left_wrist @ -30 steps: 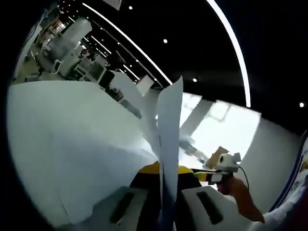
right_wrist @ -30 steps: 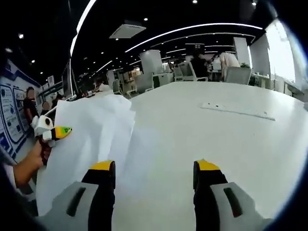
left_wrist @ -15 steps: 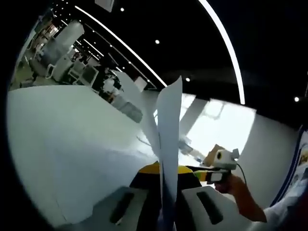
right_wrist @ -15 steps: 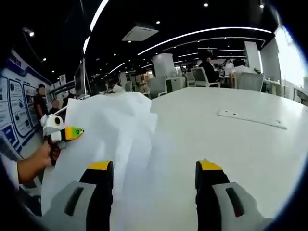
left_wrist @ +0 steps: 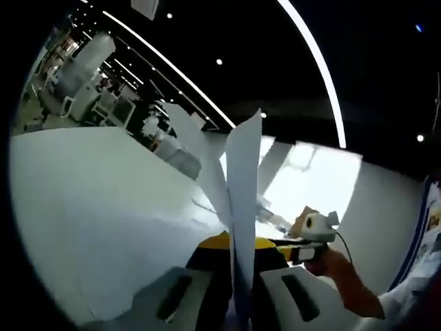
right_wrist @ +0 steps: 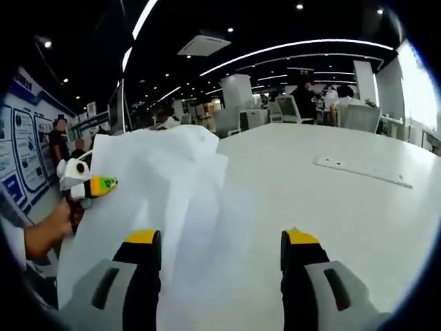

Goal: Organize the stack of printing papers by aligning and flattening the scattered papers on the table

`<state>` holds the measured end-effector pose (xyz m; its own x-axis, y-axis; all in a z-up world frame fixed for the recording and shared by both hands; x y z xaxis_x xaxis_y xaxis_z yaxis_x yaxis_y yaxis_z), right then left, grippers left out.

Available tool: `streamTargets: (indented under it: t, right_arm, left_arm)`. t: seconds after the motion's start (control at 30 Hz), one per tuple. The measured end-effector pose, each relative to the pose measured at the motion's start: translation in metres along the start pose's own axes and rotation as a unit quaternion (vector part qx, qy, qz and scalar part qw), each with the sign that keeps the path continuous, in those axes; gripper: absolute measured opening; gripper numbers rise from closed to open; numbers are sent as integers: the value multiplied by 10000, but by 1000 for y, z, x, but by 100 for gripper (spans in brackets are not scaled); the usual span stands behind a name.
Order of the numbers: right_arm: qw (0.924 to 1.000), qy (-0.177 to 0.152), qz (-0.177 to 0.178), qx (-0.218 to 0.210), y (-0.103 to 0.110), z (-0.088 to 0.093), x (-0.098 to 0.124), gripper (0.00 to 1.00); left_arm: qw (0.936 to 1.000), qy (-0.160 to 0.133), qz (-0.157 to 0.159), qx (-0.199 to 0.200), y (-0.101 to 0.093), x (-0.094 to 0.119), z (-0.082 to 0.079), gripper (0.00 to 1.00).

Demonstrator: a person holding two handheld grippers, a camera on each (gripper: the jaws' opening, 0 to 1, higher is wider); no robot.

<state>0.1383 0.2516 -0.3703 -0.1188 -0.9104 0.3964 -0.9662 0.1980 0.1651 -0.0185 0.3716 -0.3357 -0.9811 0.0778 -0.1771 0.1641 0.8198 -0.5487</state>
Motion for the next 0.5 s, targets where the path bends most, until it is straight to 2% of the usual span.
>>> streamTargets:
  t: [0.17,0.4,0.5]
  right_arm:
    - [9998,-79,-3,-168,-8,-1,5,66]
    - [9995,-114,113,-255,-15,-2,6,66]
    - [9993,0,316,-221,-23,3,5,66]
  left_arm:
    - [9997,-80,6,219,-1,7,-8,6]
    - [9998,-160,-125,75,-3,37,-14,6]
    - [9995,-285,-141,11,-5,50,-20,6]
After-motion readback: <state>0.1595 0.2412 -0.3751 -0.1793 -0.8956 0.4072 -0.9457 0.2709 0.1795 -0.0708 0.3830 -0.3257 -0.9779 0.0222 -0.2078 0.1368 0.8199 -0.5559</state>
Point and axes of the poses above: the point that each gripper's makers call its tool centre point, and the gripper's own axes: x roughly backward along the fingers, y roughly to its left, z roughly out of its underside, the point moved 2 cm from there along x, roughly backward along the fingers, and after that the axes turned 2 degrees about z, right-handed, at the moved point
